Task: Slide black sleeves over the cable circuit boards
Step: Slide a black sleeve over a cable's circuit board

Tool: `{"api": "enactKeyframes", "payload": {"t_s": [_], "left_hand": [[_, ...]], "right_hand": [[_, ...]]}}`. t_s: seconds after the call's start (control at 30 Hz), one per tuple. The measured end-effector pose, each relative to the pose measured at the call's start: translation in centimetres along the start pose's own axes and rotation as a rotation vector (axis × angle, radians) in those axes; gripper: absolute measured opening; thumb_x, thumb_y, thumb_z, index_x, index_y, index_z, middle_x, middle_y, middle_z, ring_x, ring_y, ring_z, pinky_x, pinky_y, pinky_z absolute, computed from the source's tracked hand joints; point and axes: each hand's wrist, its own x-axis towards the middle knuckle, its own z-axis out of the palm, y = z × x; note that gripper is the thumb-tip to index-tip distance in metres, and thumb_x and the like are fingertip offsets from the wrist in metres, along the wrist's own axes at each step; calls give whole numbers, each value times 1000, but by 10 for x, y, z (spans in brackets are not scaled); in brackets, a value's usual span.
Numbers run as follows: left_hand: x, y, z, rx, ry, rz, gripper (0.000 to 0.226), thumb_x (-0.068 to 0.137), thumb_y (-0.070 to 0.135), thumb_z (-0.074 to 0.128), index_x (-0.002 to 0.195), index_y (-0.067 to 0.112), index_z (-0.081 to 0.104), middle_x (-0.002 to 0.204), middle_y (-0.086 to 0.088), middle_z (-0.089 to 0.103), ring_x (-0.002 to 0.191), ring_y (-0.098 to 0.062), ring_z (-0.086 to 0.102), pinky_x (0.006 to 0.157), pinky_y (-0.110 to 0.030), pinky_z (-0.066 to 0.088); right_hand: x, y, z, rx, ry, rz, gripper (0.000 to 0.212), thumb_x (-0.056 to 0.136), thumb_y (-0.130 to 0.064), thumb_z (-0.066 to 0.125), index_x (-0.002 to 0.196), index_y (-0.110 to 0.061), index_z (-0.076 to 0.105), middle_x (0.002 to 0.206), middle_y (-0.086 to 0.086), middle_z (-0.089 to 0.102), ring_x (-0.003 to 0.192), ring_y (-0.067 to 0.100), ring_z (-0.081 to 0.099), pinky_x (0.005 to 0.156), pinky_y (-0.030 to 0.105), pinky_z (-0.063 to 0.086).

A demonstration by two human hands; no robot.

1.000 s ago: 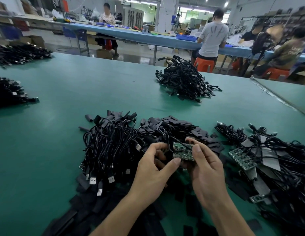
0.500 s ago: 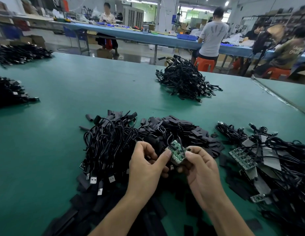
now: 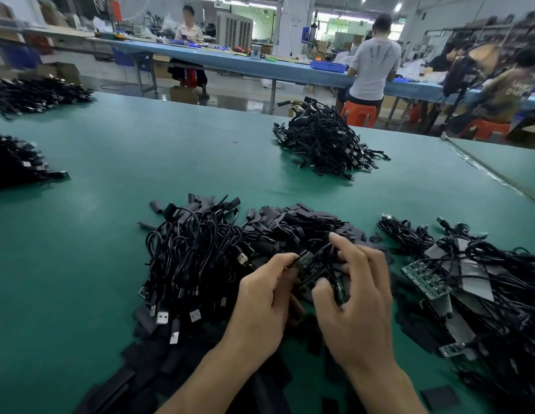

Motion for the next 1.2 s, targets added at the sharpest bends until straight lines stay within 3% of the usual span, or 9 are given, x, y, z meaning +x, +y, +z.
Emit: {"api": "enactKeyframes", "payload": {"t_s": [0.1,0.23,0.37,0.43,0.53,0.63,0.73,0.87,1.2], "left_hand": [[4,-4,-8,271,25,171,30,100,12,53,124,27,60,96,11,52,76,-10,60,57,-31,57],[7,-2,-14,393,68,238,19,100,21,51,114,31,59,100,7,47,82,-8,54,66,-21,50],[9,0,-12,250,150,109,16,90,12,72,98,24,65,101,13,58,93,-5,59,74,-10,46],[9,0,-13,169,113,96,13,88,8,74,93,19,69,100,12,63,97,-5,62,76,-12,49],[8,1,-14,-3,65,-17,14,87,10,75,87,24,73,84,7,72,79,-5,67,70,-19,52],[9,4,-14,-249,98,-135,13,75,15,82,73,24,74,70,0,70,64,-11,64,63,-22,52],[10,6,-15,-402,56,-202,12,64,22,82,69,19,71,64,-3,67,58,-13,61,59,-21,53],[10,5,-15,-443,-21,-251,10,65,26,81,69,21,73,64,1,66,60,-10,60,61,-20,52],[12,2,-17,-517,-69,-283,10,78,25,78,77,15,76,72,0,65,70,-8,58,69,-19,50]], "right_hand": [[0,1,-2,-230,-18,-129,45,89,-40,53,132,-29,60,129,-5,48,115,19,41,96,31,33],[-1,5,-1,-292,-103,-80,26,82,-45,63,104,-34,72,125,-12,55,115,19,40,85,39,32],[3,6,0,-133,-103,29,16,74,-41,79,87,-36,71,106,-23,59,98,14,41,76,33,24],[4,5,-1,19,-135,86,12,75,-47,71,82,-39,66,95,-27,62,92,9,45,78,32,31],[6,6,-1,253,-251,143,16,80,-57,64,85,-41,66,94,-25,66,96,5,52,83,33,43],[9,8,-2,479,-353,249,13,83,-46,69,89,-35,72,90,-14,70,95,17,62,84,39,50],[11,9,-4,709,-437,329,12,85,-35,64,84,-27,73,78,-9,70,76,6,65,71,22,51],[12,10,-3,816,-497,379,12,86,-29,63,82,-25,74,74,-8,69,71,3,62,66,15,49],[13,10,6,951,-528,527,22,86,-32,61,83,-16,76,81,6,72,78,16,66,73,27,55]]}}
